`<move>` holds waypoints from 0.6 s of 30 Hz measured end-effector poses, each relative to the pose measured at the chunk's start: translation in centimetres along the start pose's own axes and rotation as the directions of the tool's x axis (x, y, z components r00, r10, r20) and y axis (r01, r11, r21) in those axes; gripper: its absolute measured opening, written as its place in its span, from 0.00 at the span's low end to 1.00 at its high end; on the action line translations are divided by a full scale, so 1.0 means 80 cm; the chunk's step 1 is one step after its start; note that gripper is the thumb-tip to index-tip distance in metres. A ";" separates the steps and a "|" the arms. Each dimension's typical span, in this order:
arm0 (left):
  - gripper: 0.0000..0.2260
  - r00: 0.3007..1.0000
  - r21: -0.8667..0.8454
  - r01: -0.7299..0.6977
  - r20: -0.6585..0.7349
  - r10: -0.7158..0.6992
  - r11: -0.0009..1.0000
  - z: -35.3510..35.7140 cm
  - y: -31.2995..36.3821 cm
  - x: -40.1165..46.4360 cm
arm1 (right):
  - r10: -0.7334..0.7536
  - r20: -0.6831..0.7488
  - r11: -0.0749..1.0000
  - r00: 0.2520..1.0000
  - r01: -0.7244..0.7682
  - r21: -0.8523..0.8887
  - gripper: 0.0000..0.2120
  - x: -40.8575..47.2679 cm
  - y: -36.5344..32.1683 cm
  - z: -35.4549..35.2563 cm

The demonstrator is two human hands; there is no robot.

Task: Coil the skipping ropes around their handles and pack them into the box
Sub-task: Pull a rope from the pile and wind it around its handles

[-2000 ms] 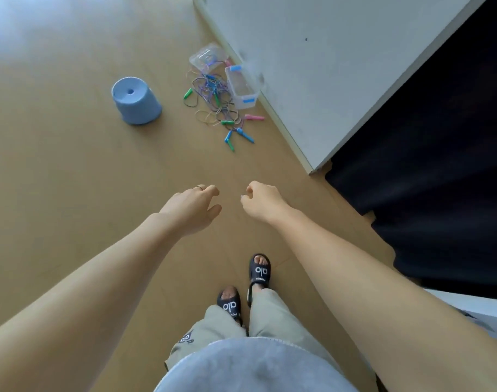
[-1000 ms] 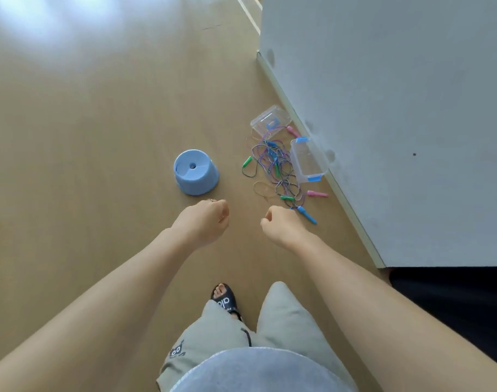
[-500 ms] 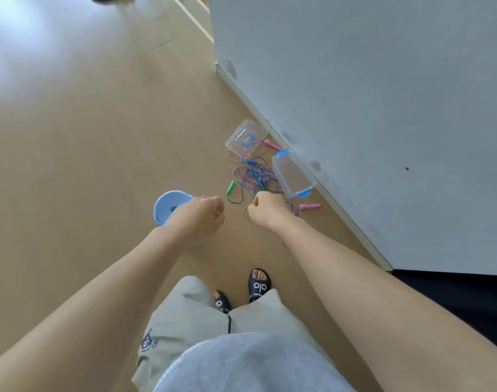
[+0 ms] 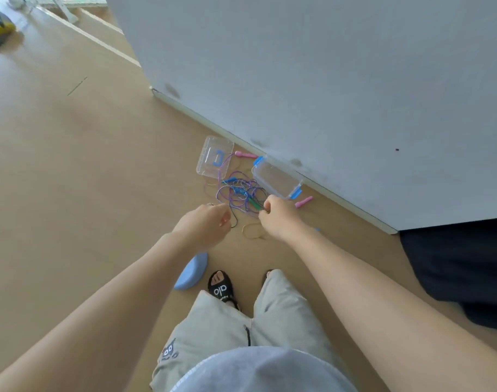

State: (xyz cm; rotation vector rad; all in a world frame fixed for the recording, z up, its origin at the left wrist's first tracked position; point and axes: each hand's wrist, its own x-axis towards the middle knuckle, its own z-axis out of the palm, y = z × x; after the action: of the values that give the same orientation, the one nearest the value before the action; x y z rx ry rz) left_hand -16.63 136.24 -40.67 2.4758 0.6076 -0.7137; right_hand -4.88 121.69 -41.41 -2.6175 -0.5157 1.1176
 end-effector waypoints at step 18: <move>0.08 0.979 0.145 -0.193 0.088 0.182 0.970 -0.116 -0.001 0.192 | 0.138 -0.022 0.957 0.990 -0.128 0.261 0.13 0.167 -0.029 -0.063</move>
State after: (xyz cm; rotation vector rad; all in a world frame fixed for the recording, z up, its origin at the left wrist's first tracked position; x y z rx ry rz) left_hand -1.57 145.71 -42.73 2.5902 0.2948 -0.7995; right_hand 6.91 128.91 -45.77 -2.4685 -0.1720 1.0869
